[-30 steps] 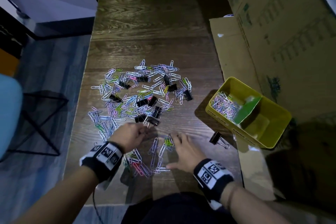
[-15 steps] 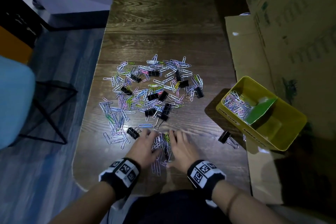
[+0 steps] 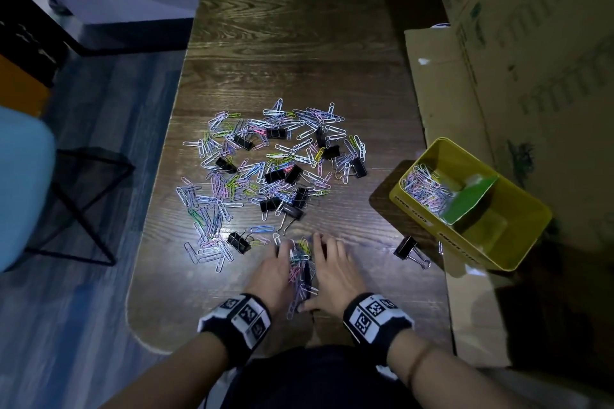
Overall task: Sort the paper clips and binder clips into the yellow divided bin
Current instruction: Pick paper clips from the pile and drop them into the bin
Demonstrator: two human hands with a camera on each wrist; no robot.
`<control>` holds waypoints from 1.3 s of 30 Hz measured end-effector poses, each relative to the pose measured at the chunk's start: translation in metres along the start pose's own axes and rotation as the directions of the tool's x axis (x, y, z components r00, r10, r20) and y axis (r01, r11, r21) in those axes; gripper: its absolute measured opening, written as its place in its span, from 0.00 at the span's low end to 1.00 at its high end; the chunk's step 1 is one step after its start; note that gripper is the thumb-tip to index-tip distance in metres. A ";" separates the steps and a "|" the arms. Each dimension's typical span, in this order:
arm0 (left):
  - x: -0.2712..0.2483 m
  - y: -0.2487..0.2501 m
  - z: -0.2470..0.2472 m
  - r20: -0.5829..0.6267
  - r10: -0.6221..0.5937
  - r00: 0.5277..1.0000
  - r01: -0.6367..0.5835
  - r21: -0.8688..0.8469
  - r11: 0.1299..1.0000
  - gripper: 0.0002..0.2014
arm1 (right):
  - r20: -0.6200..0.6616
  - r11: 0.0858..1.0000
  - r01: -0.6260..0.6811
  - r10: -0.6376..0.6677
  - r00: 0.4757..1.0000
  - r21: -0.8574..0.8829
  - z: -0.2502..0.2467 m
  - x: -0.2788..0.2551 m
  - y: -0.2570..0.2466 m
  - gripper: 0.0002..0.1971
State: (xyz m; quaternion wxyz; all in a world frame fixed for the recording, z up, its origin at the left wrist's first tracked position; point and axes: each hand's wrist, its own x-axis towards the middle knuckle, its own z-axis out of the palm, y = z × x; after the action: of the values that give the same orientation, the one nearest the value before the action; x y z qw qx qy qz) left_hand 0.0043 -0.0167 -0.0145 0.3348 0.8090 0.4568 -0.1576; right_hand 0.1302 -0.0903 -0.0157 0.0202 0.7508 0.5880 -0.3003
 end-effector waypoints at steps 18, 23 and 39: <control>0.024 -0.010 -0.007 0.058 0.310 0.949 -0.315 0.141 0.939 0.15 | -0.053 0.963 0.079 -0.067 0.996 0.259 -0.002 0.010 0.014 0.18; 0.024 -0.013 -0.007 0.022 0.365 0.931 -0.365 0.144 0.920 0.19 | -0.048 0.967 0.114 -0.105 0.993 0.229 -0.002 0.011 0.025 0.14; 0.027 -0.005 -0.050 -0.326 0.030 0.945 -0.146 -0.340 0.929 0.08 | -0.401 0.880 0.282 -0.118 0.909 0.382 -0.024 -0.002 0.056 0.13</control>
State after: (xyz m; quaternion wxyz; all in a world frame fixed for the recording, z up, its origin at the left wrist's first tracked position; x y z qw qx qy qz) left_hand 0.0120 0.0368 0.0043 0.4067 0.7686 0.4881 0.0752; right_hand 0.1903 -0.1005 -0.0134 -0.2877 0.7130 0.5758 -0.2781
